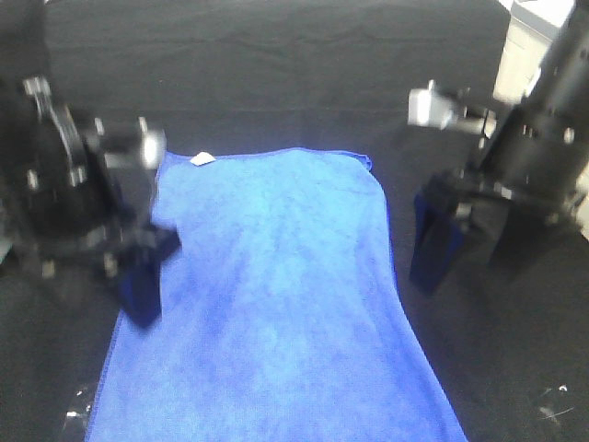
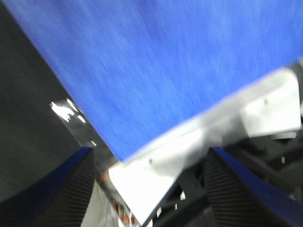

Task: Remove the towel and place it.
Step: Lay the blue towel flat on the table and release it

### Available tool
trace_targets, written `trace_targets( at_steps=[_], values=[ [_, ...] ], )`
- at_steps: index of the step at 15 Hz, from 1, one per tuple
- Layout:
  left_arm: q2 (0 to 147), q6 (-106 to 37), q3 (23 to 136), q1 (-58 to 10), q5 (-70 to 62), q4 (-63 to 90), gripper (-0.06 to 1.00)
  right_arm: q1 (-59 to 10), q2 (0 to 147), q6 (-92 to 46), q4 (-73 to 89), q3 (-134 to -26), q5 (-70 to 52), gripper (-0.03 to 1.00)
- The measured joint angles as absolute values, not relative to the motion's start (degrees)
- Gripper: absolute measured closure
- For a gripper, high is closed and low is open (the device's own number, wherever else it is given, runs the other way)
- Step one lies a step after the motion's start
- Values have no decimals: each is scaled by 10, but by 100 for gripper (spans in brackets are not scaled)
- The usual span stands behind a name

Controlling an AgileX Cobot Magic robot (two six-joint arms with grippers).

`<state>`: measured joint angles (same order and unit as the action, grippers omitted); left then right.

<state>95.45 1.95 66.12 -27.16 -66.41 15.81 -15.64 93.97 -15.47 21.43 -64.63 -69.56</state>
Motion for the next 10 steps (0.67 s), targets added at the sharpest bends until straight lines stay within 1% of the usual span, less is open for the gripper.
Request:
trace_targets(
  at_steps=[2,4,5,7,10],
  values=[
    [960,-9,721,-218,-665,152,32,-112,951,-147,218,-702,-696,1],
    [980,-48,764,-158,-664,152,32,-52,980,-165,245,-752,-696,1],
    [993,-60,780,-139,-662,152,32,-33,995,-177,256,-774,-696,1],
    [1031,-73,820,-103,-651,152,32,-23,1029,-216,259,-815,-696,1],
    [1099,-73,902,-77,-639,167,32,-23,1099,-228,296,-881,-696,1]
  ],
)
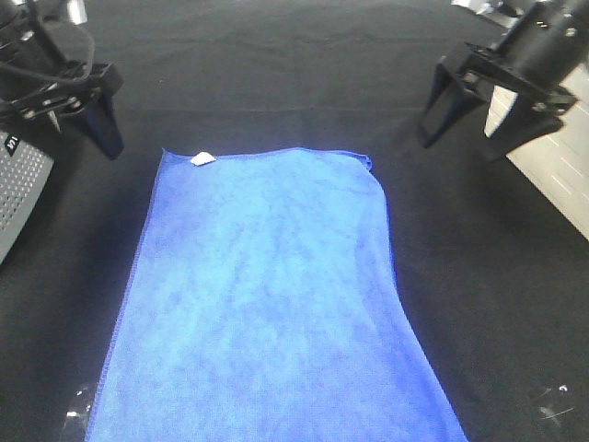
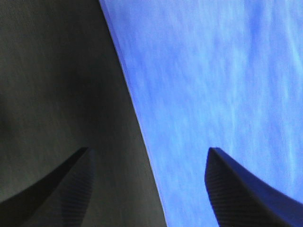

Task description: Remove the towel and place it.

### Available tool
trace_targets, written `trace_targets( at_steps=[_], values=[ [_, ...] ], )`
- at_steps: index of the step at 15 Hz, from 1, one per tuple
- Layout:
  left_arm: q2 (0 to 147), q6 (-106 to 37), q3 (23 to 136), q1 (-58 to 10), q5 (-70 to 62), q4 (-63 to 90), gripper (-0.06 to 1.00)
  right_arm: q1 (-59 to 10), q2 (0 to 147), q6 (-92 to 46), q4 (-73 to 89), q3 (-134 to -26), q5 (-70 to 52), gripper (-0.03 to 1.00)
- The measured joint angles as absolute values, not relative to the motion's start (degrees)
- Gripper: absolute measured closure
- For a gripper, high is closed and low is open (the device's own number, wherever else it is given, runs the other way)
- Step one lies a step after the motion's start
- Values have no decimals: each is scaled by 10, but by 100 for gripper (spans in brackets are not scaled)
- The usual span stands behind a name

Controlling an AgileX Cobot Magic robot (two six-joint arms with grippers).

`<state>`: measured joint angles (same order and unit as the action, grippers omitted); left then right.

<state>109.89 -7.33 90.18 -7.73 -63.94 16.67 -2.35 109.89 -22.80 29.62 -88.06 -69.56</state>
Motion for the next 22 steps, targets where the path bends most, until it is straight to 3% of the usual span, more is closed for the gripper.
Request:
trace_targets(
  at_steps=[5,9,13,22],
  values=[
    [1238,-72,1072,-76,-639,180,15,-23,1235,-217,304,-1055,-696,1],
    [1349,-69,1185,-68,-645,174,14,-23,1330,-187,293,-1192,-696,1],
    [1428,-72,1254,-36,-651,198,14,-14,1399,-188,301,-1248,-696,1],
    [1474,-113,1261,-33,-618,228,14,3,1482,-237,371,-1270,-696,1]
  ],
)
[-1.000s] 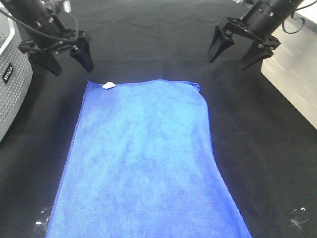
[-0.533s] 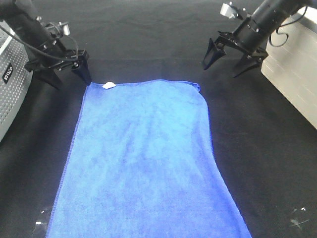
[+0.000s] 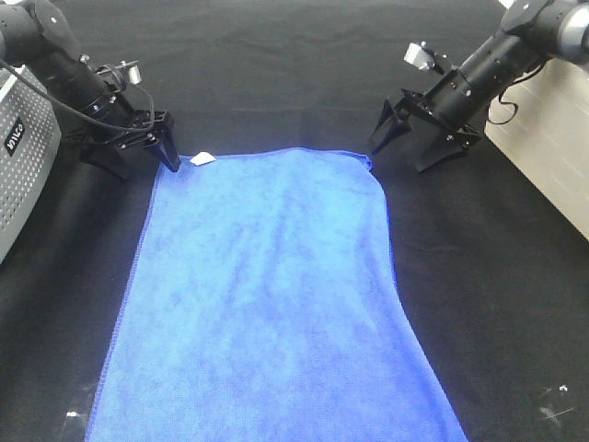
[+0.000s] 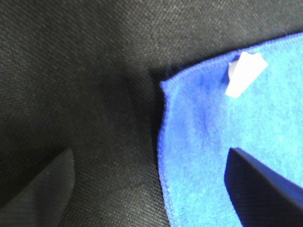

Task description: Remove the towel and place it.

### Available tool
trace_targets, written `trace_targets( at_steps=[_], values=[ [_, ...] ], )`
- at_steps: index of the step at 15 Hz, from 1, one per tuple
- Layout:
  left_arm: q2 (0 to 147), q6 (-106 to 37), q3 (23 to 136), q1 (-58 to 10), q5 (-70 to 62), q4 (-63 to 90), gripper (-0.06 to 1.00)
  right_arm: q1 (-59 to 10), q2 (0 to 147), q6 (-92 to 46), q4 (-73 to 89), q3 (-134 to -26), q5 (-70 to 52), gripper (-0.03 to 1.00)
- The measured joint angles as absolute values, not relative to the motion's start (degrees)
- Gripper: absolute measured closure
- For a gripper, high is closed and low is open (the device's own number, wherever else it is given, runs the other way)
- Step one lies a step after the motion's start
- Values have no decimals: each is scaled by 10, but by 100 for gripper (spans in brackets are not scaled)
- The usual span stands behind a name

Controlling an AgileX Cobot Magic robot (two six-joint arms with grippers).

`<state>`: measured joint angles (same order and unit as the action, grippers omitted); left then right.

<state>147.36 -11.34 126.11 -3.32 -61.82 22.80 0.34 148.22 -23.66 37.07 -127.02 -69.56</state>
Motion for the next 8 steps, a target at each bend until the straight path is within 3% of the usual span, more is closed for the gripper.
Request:
trace_targets(
  at_steps=[8],
  values=[
    [1475,-115,1264,-33,-609,227,14,3,1494,-248,354,-1275,-696,1]
  ],
)
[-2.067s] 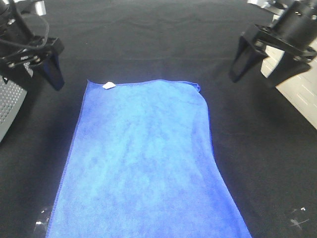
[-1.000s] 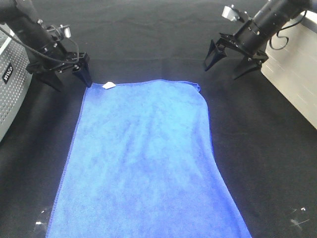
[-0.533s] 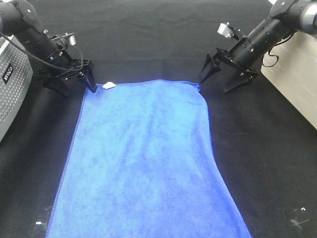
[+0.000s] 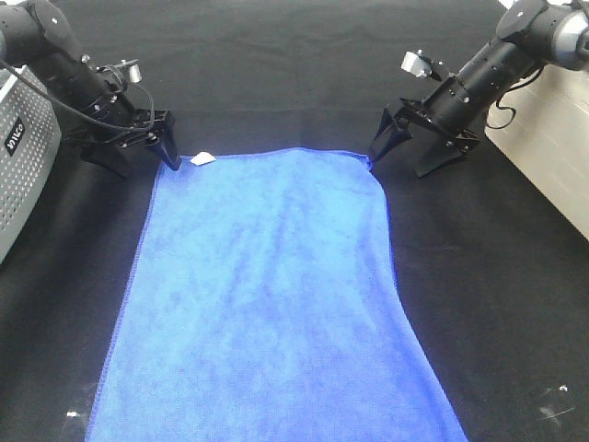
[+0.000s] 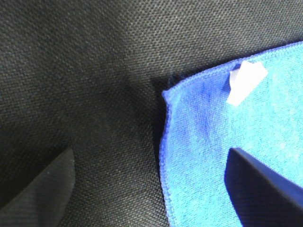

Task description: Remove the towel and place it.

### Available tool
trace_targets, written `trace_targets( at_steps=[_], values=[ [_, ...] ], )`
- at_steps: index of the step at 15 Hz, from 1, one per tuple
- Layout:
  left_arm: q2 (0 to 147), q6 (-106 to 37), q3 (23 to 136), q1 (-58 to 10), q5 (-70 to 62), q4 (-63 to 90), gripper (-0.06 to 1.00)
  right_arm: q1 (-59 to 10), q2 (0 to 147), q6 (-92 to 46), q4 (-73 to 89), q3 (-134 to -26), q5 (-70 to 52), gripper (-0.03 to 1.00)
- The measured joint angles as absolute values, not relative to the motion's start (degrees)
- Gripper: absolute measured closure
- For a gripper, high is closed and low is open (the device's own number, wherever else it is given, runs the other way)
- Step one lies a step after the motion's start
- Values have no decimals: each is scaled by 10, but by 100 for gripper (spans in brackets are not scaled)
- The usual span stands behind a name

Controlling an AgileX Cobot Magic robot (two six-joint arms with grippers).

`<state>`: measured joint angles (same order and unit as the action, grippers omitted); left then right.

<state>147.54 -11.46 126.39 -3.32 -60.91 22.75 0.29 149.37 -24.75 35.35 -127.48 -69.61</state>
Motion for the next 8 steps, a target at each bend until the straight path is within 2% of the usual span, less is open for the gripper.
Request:
trace_targets(
  at_steps=[8],
  values=[
    [1479,-113,1265,-50,-596,225,15,-9,1494,-233,336,-1275,-688,1]
  ],
)
